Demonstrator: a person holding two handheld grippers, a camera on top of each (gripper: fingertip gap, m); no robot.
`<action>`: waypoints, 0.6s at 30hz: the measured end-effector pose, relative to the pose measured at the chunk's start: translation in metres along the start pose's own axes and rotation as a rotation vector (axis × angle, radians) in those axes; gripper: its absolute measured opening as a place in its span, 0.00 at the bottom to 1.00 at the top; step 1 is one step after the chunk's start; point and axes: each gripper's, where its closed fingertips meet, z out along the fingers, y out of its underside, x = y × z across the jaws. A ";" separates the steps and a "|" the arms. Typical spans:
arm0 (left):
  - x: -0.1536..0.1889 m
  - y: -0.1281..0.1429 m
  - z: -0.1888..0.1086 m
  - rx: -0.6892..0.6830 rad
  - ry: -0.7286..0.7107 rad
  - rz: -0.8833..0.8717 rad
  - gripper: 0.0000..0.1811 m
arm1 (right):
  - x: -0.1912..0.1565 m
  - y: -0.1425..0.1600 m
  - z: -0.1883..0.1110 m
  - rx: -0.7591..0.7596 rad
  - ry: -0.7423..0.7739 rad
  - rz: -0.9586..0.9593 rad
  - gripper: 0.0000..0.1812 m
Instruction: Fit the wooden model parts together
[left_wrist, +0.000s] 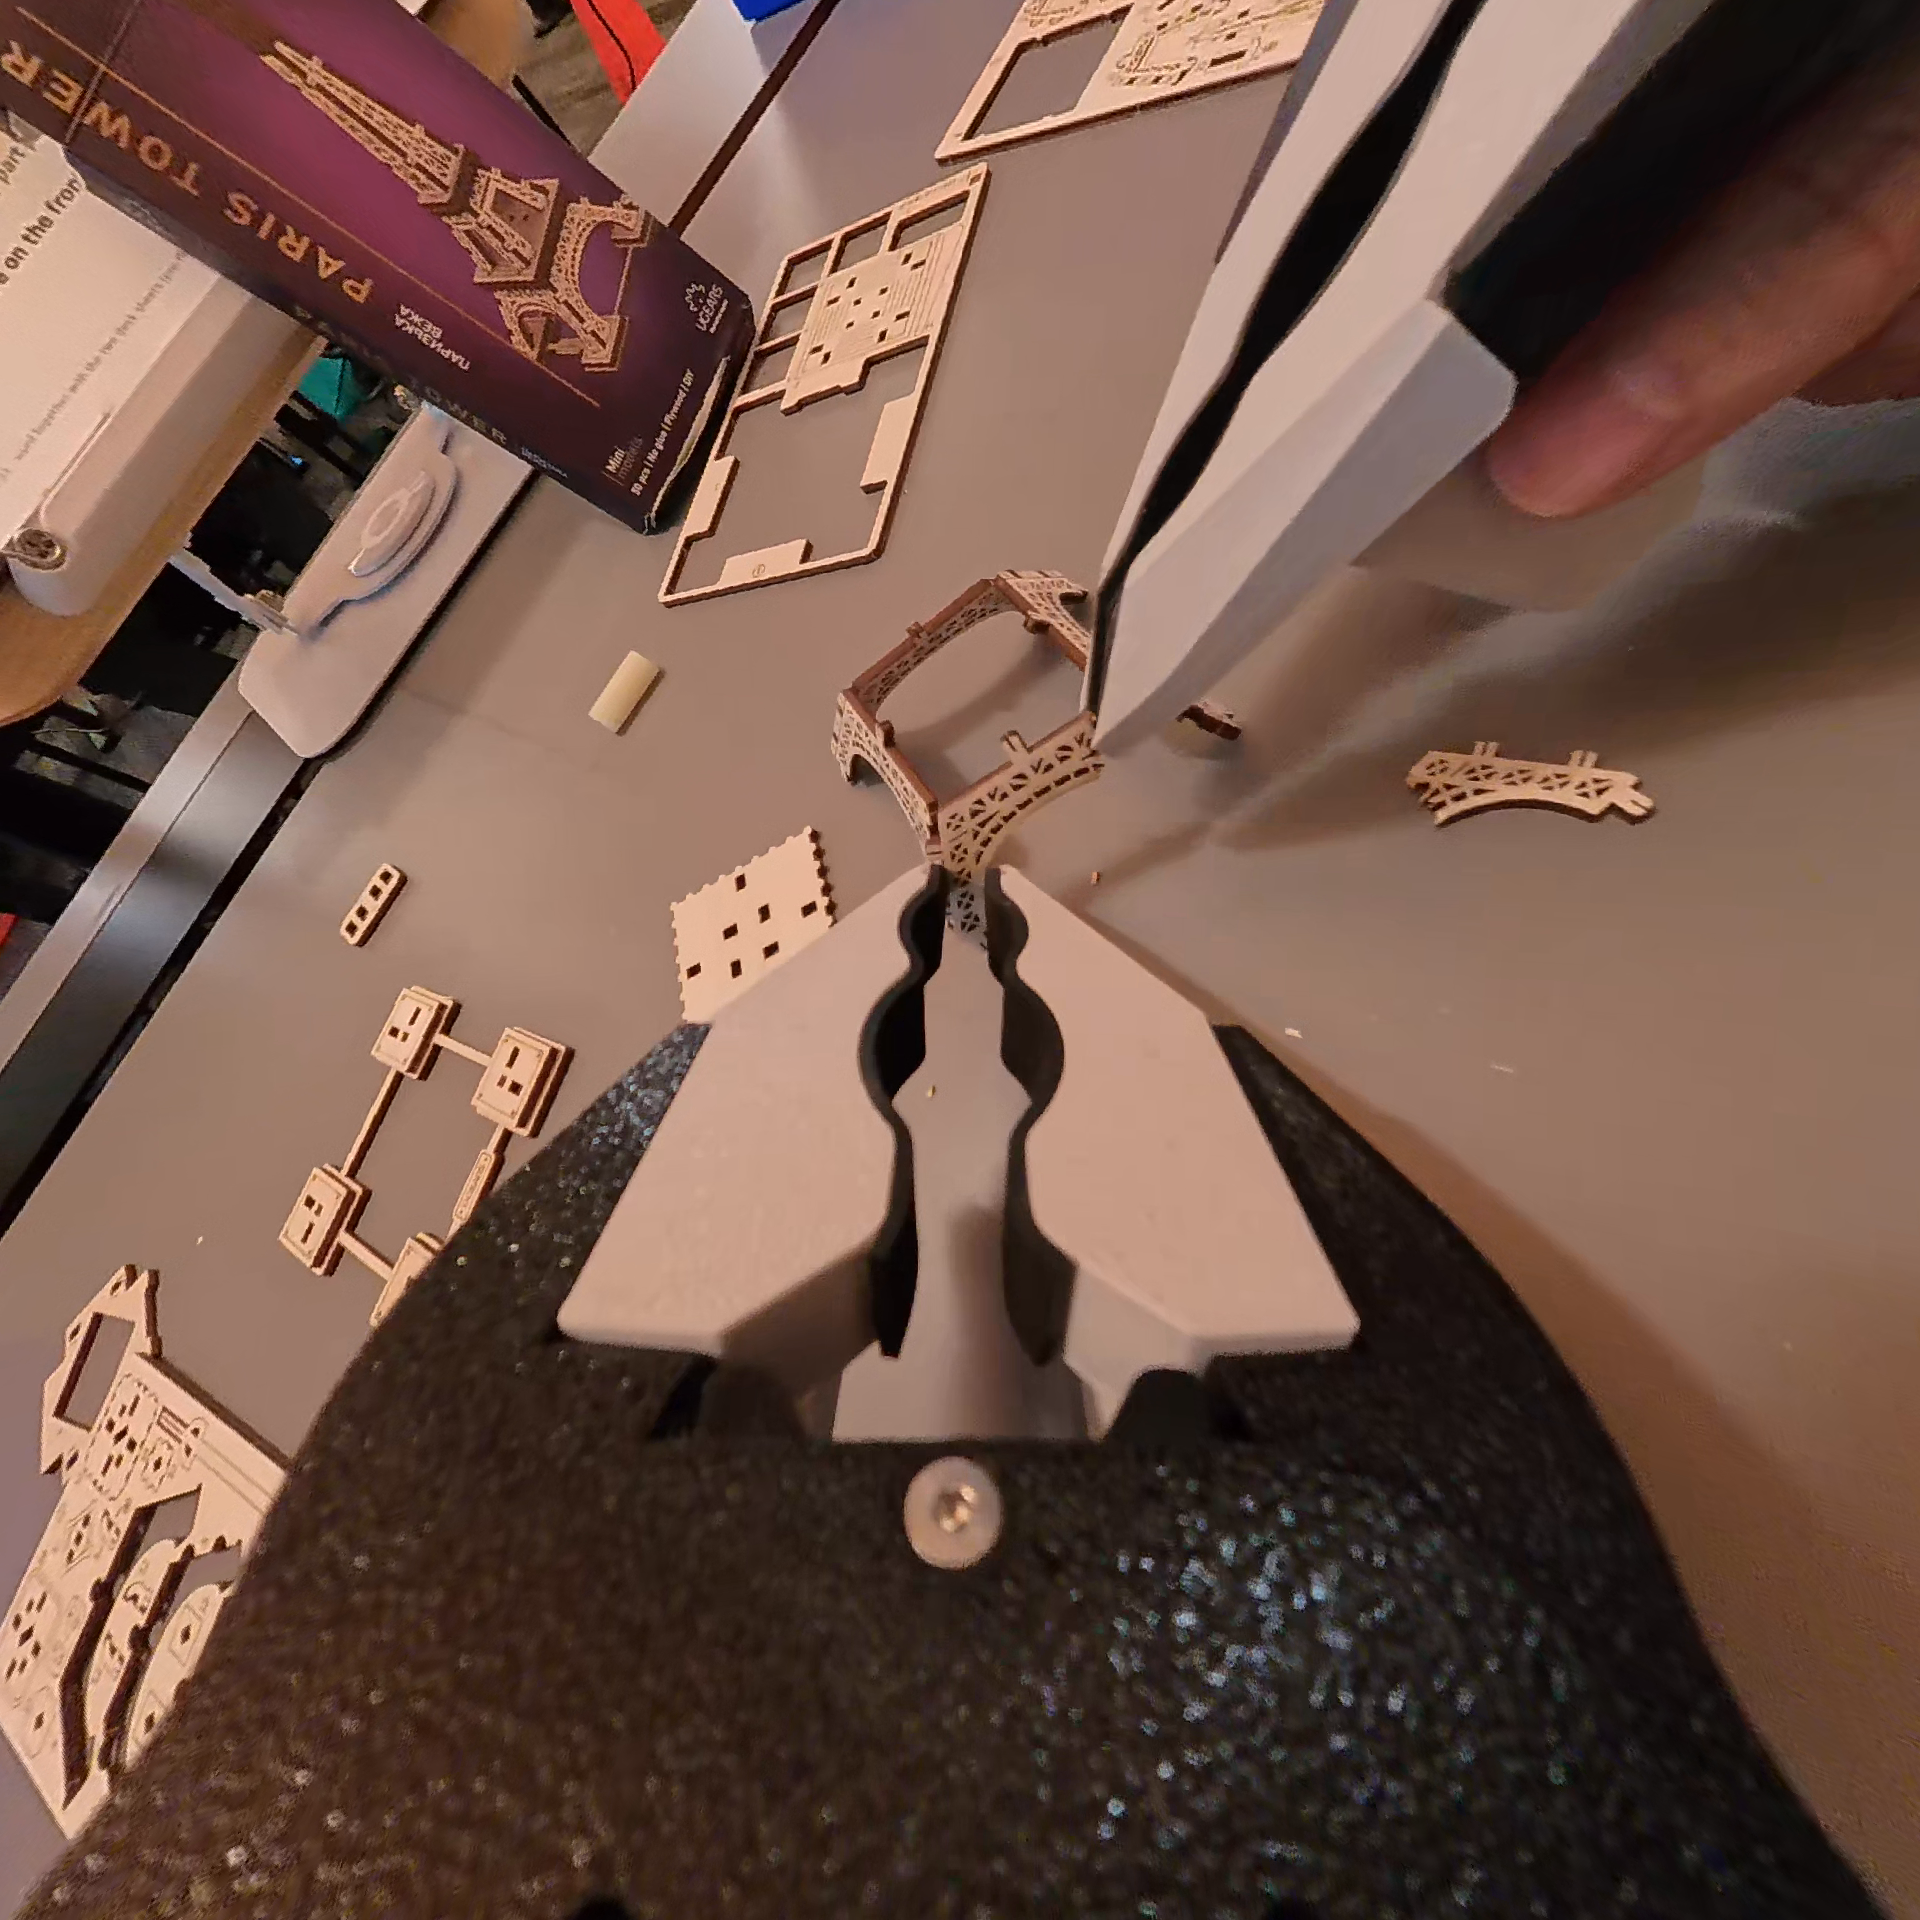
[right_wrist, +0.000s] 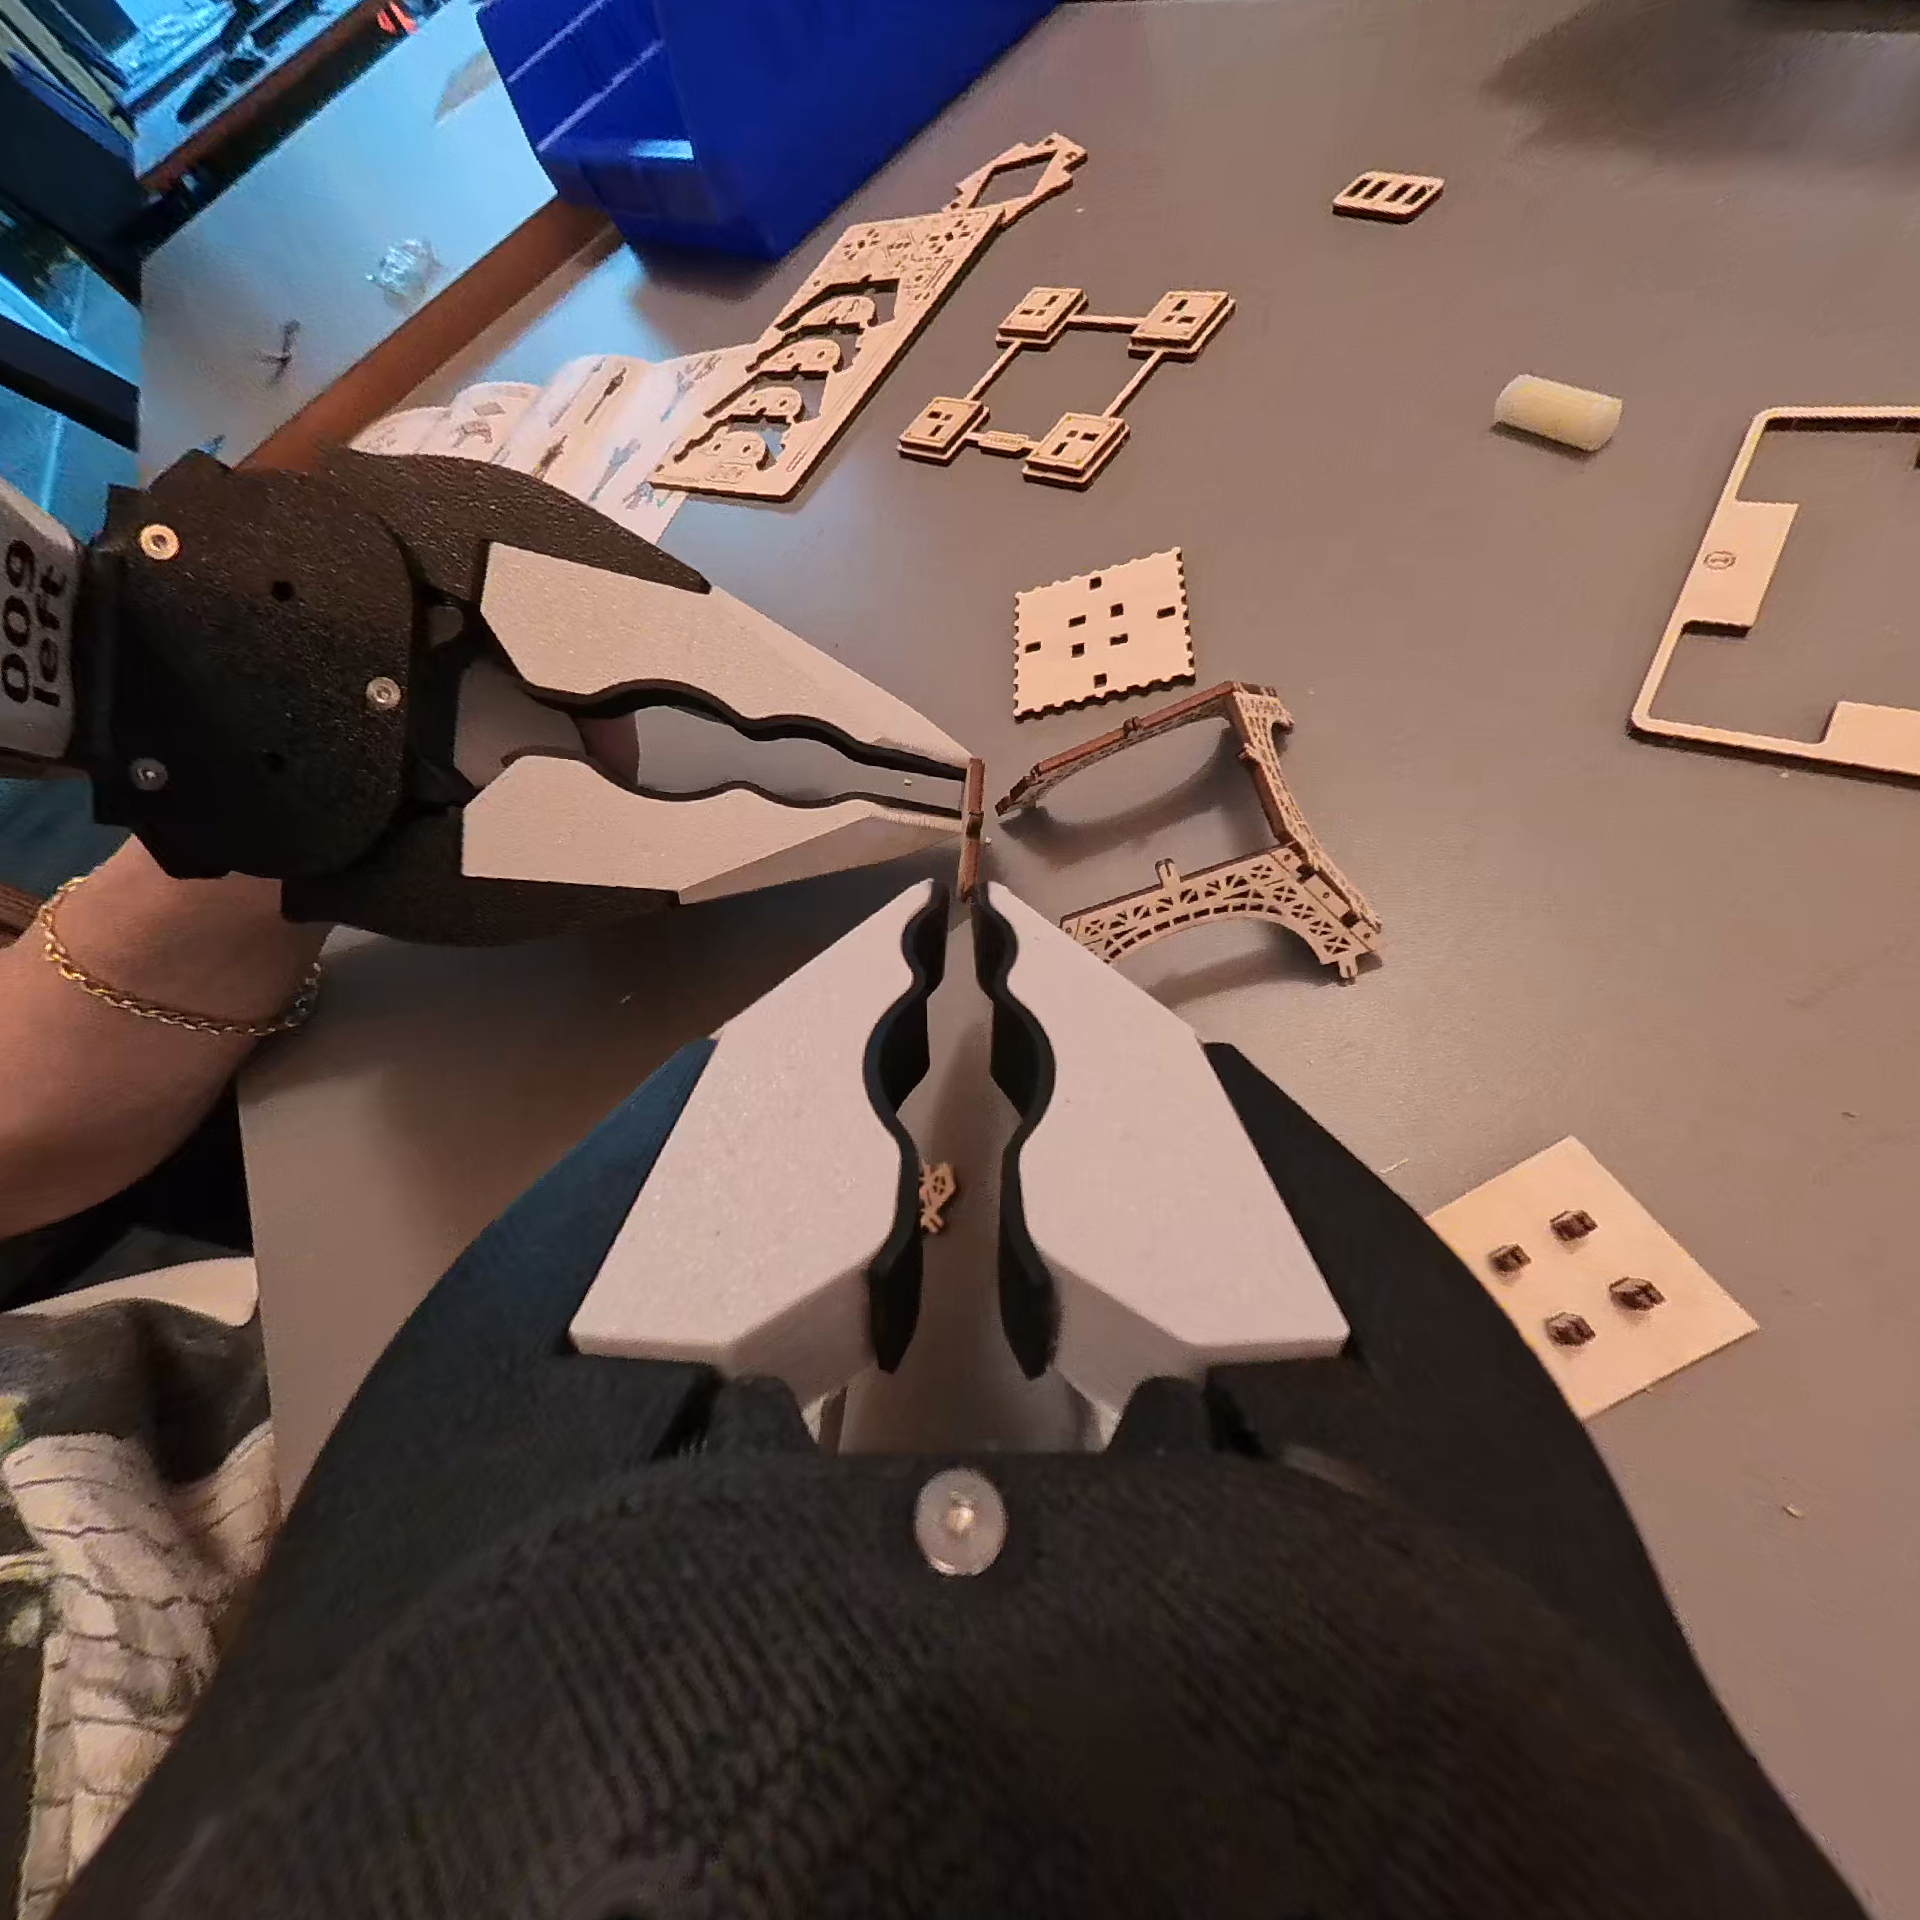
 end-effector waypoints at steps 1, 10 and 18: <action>0.000 0.000 0.000 -0.003 -0.002 0.000 0.03 | 0.001 0.000 0.001 0.007 0.004 0.003 0.01; 0.001 0.001 0.002 -0.009 -0.002 0.017 0.03 | 0.003 0.006 0.003 0.004 0.046 0.002 0.02; -0.001 0.002 0.003 -0.019 -0.015 0.022 0.03 | 0.004 0.005 0.005 0.006 0.083 -0.009 0.00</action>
